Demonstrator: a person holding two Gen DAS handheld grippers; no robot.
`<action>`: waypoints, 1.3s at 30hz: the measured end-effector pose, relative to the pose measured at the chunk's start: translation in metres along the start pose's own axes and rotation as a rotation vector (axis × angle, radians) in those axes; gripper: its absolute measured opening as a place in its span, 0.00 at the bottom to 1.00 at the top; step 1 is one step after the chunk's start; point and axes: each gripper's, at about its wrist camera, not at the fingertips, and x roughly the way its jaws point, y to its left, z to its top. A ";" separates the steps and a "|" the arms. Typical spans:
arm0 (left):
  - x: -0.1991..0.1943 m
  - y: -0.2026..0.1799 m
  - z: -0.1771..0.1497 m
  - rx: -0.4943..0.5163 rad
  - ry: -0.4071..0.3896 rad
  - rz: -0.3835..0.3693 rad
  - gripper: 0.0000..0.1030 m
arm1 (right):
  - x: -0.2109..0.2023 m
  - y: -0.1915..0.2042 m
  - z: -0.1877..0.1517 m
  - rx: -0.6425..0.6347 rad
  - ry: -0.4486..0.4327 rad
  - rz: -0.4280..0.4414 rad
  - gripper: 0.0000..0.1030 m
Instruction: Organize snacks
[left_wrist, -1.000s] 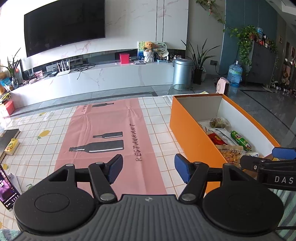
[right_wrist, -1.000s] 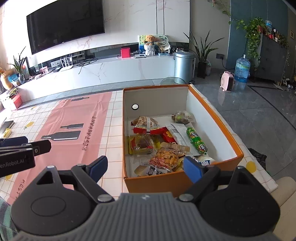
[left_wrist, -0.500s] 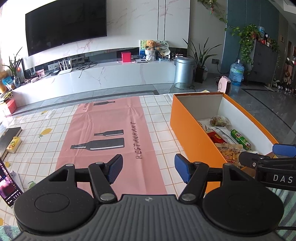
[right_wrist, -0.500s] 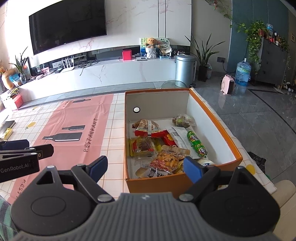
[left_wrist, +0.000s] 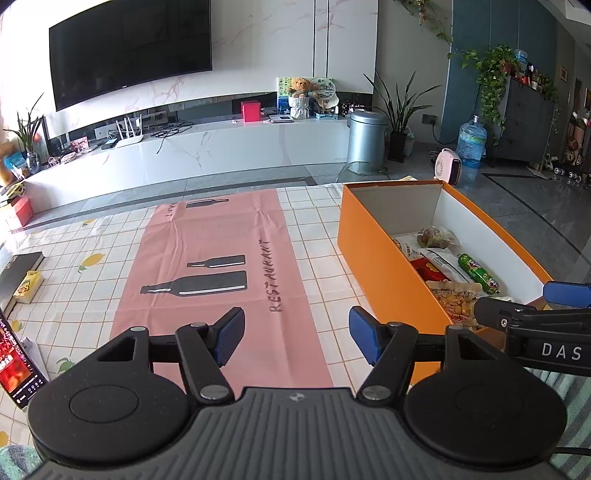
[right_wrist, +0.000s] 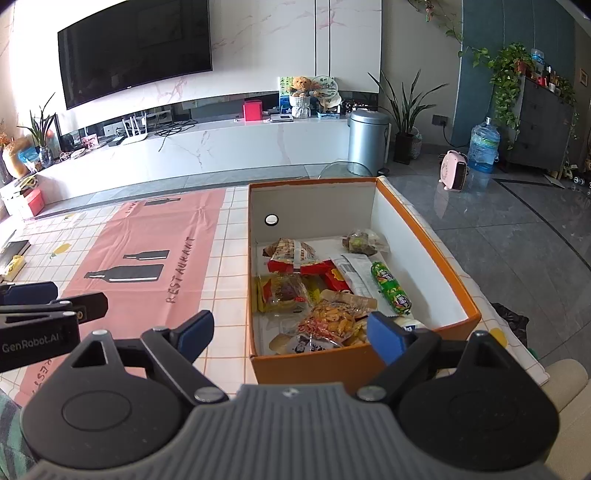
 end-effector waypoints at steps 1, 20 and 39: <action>0.000 0.000 0.000 0.000 0.000 -0.001 0.74 | 0.000 0.000 0.000 -0.001 0.001 0.000 0.85; -0.004 0.000 -0.002 -0.009 -0.002 -0.002 0.75 | -0.002 0.002 0.001 -0.005 -0.001 0.001 0.87; -0.009 -0.003 0.000 -0.021 -0.004 -0.005 0.76 | -0.003 0.005 0.002 -0.009 -0.006 0.007 0.87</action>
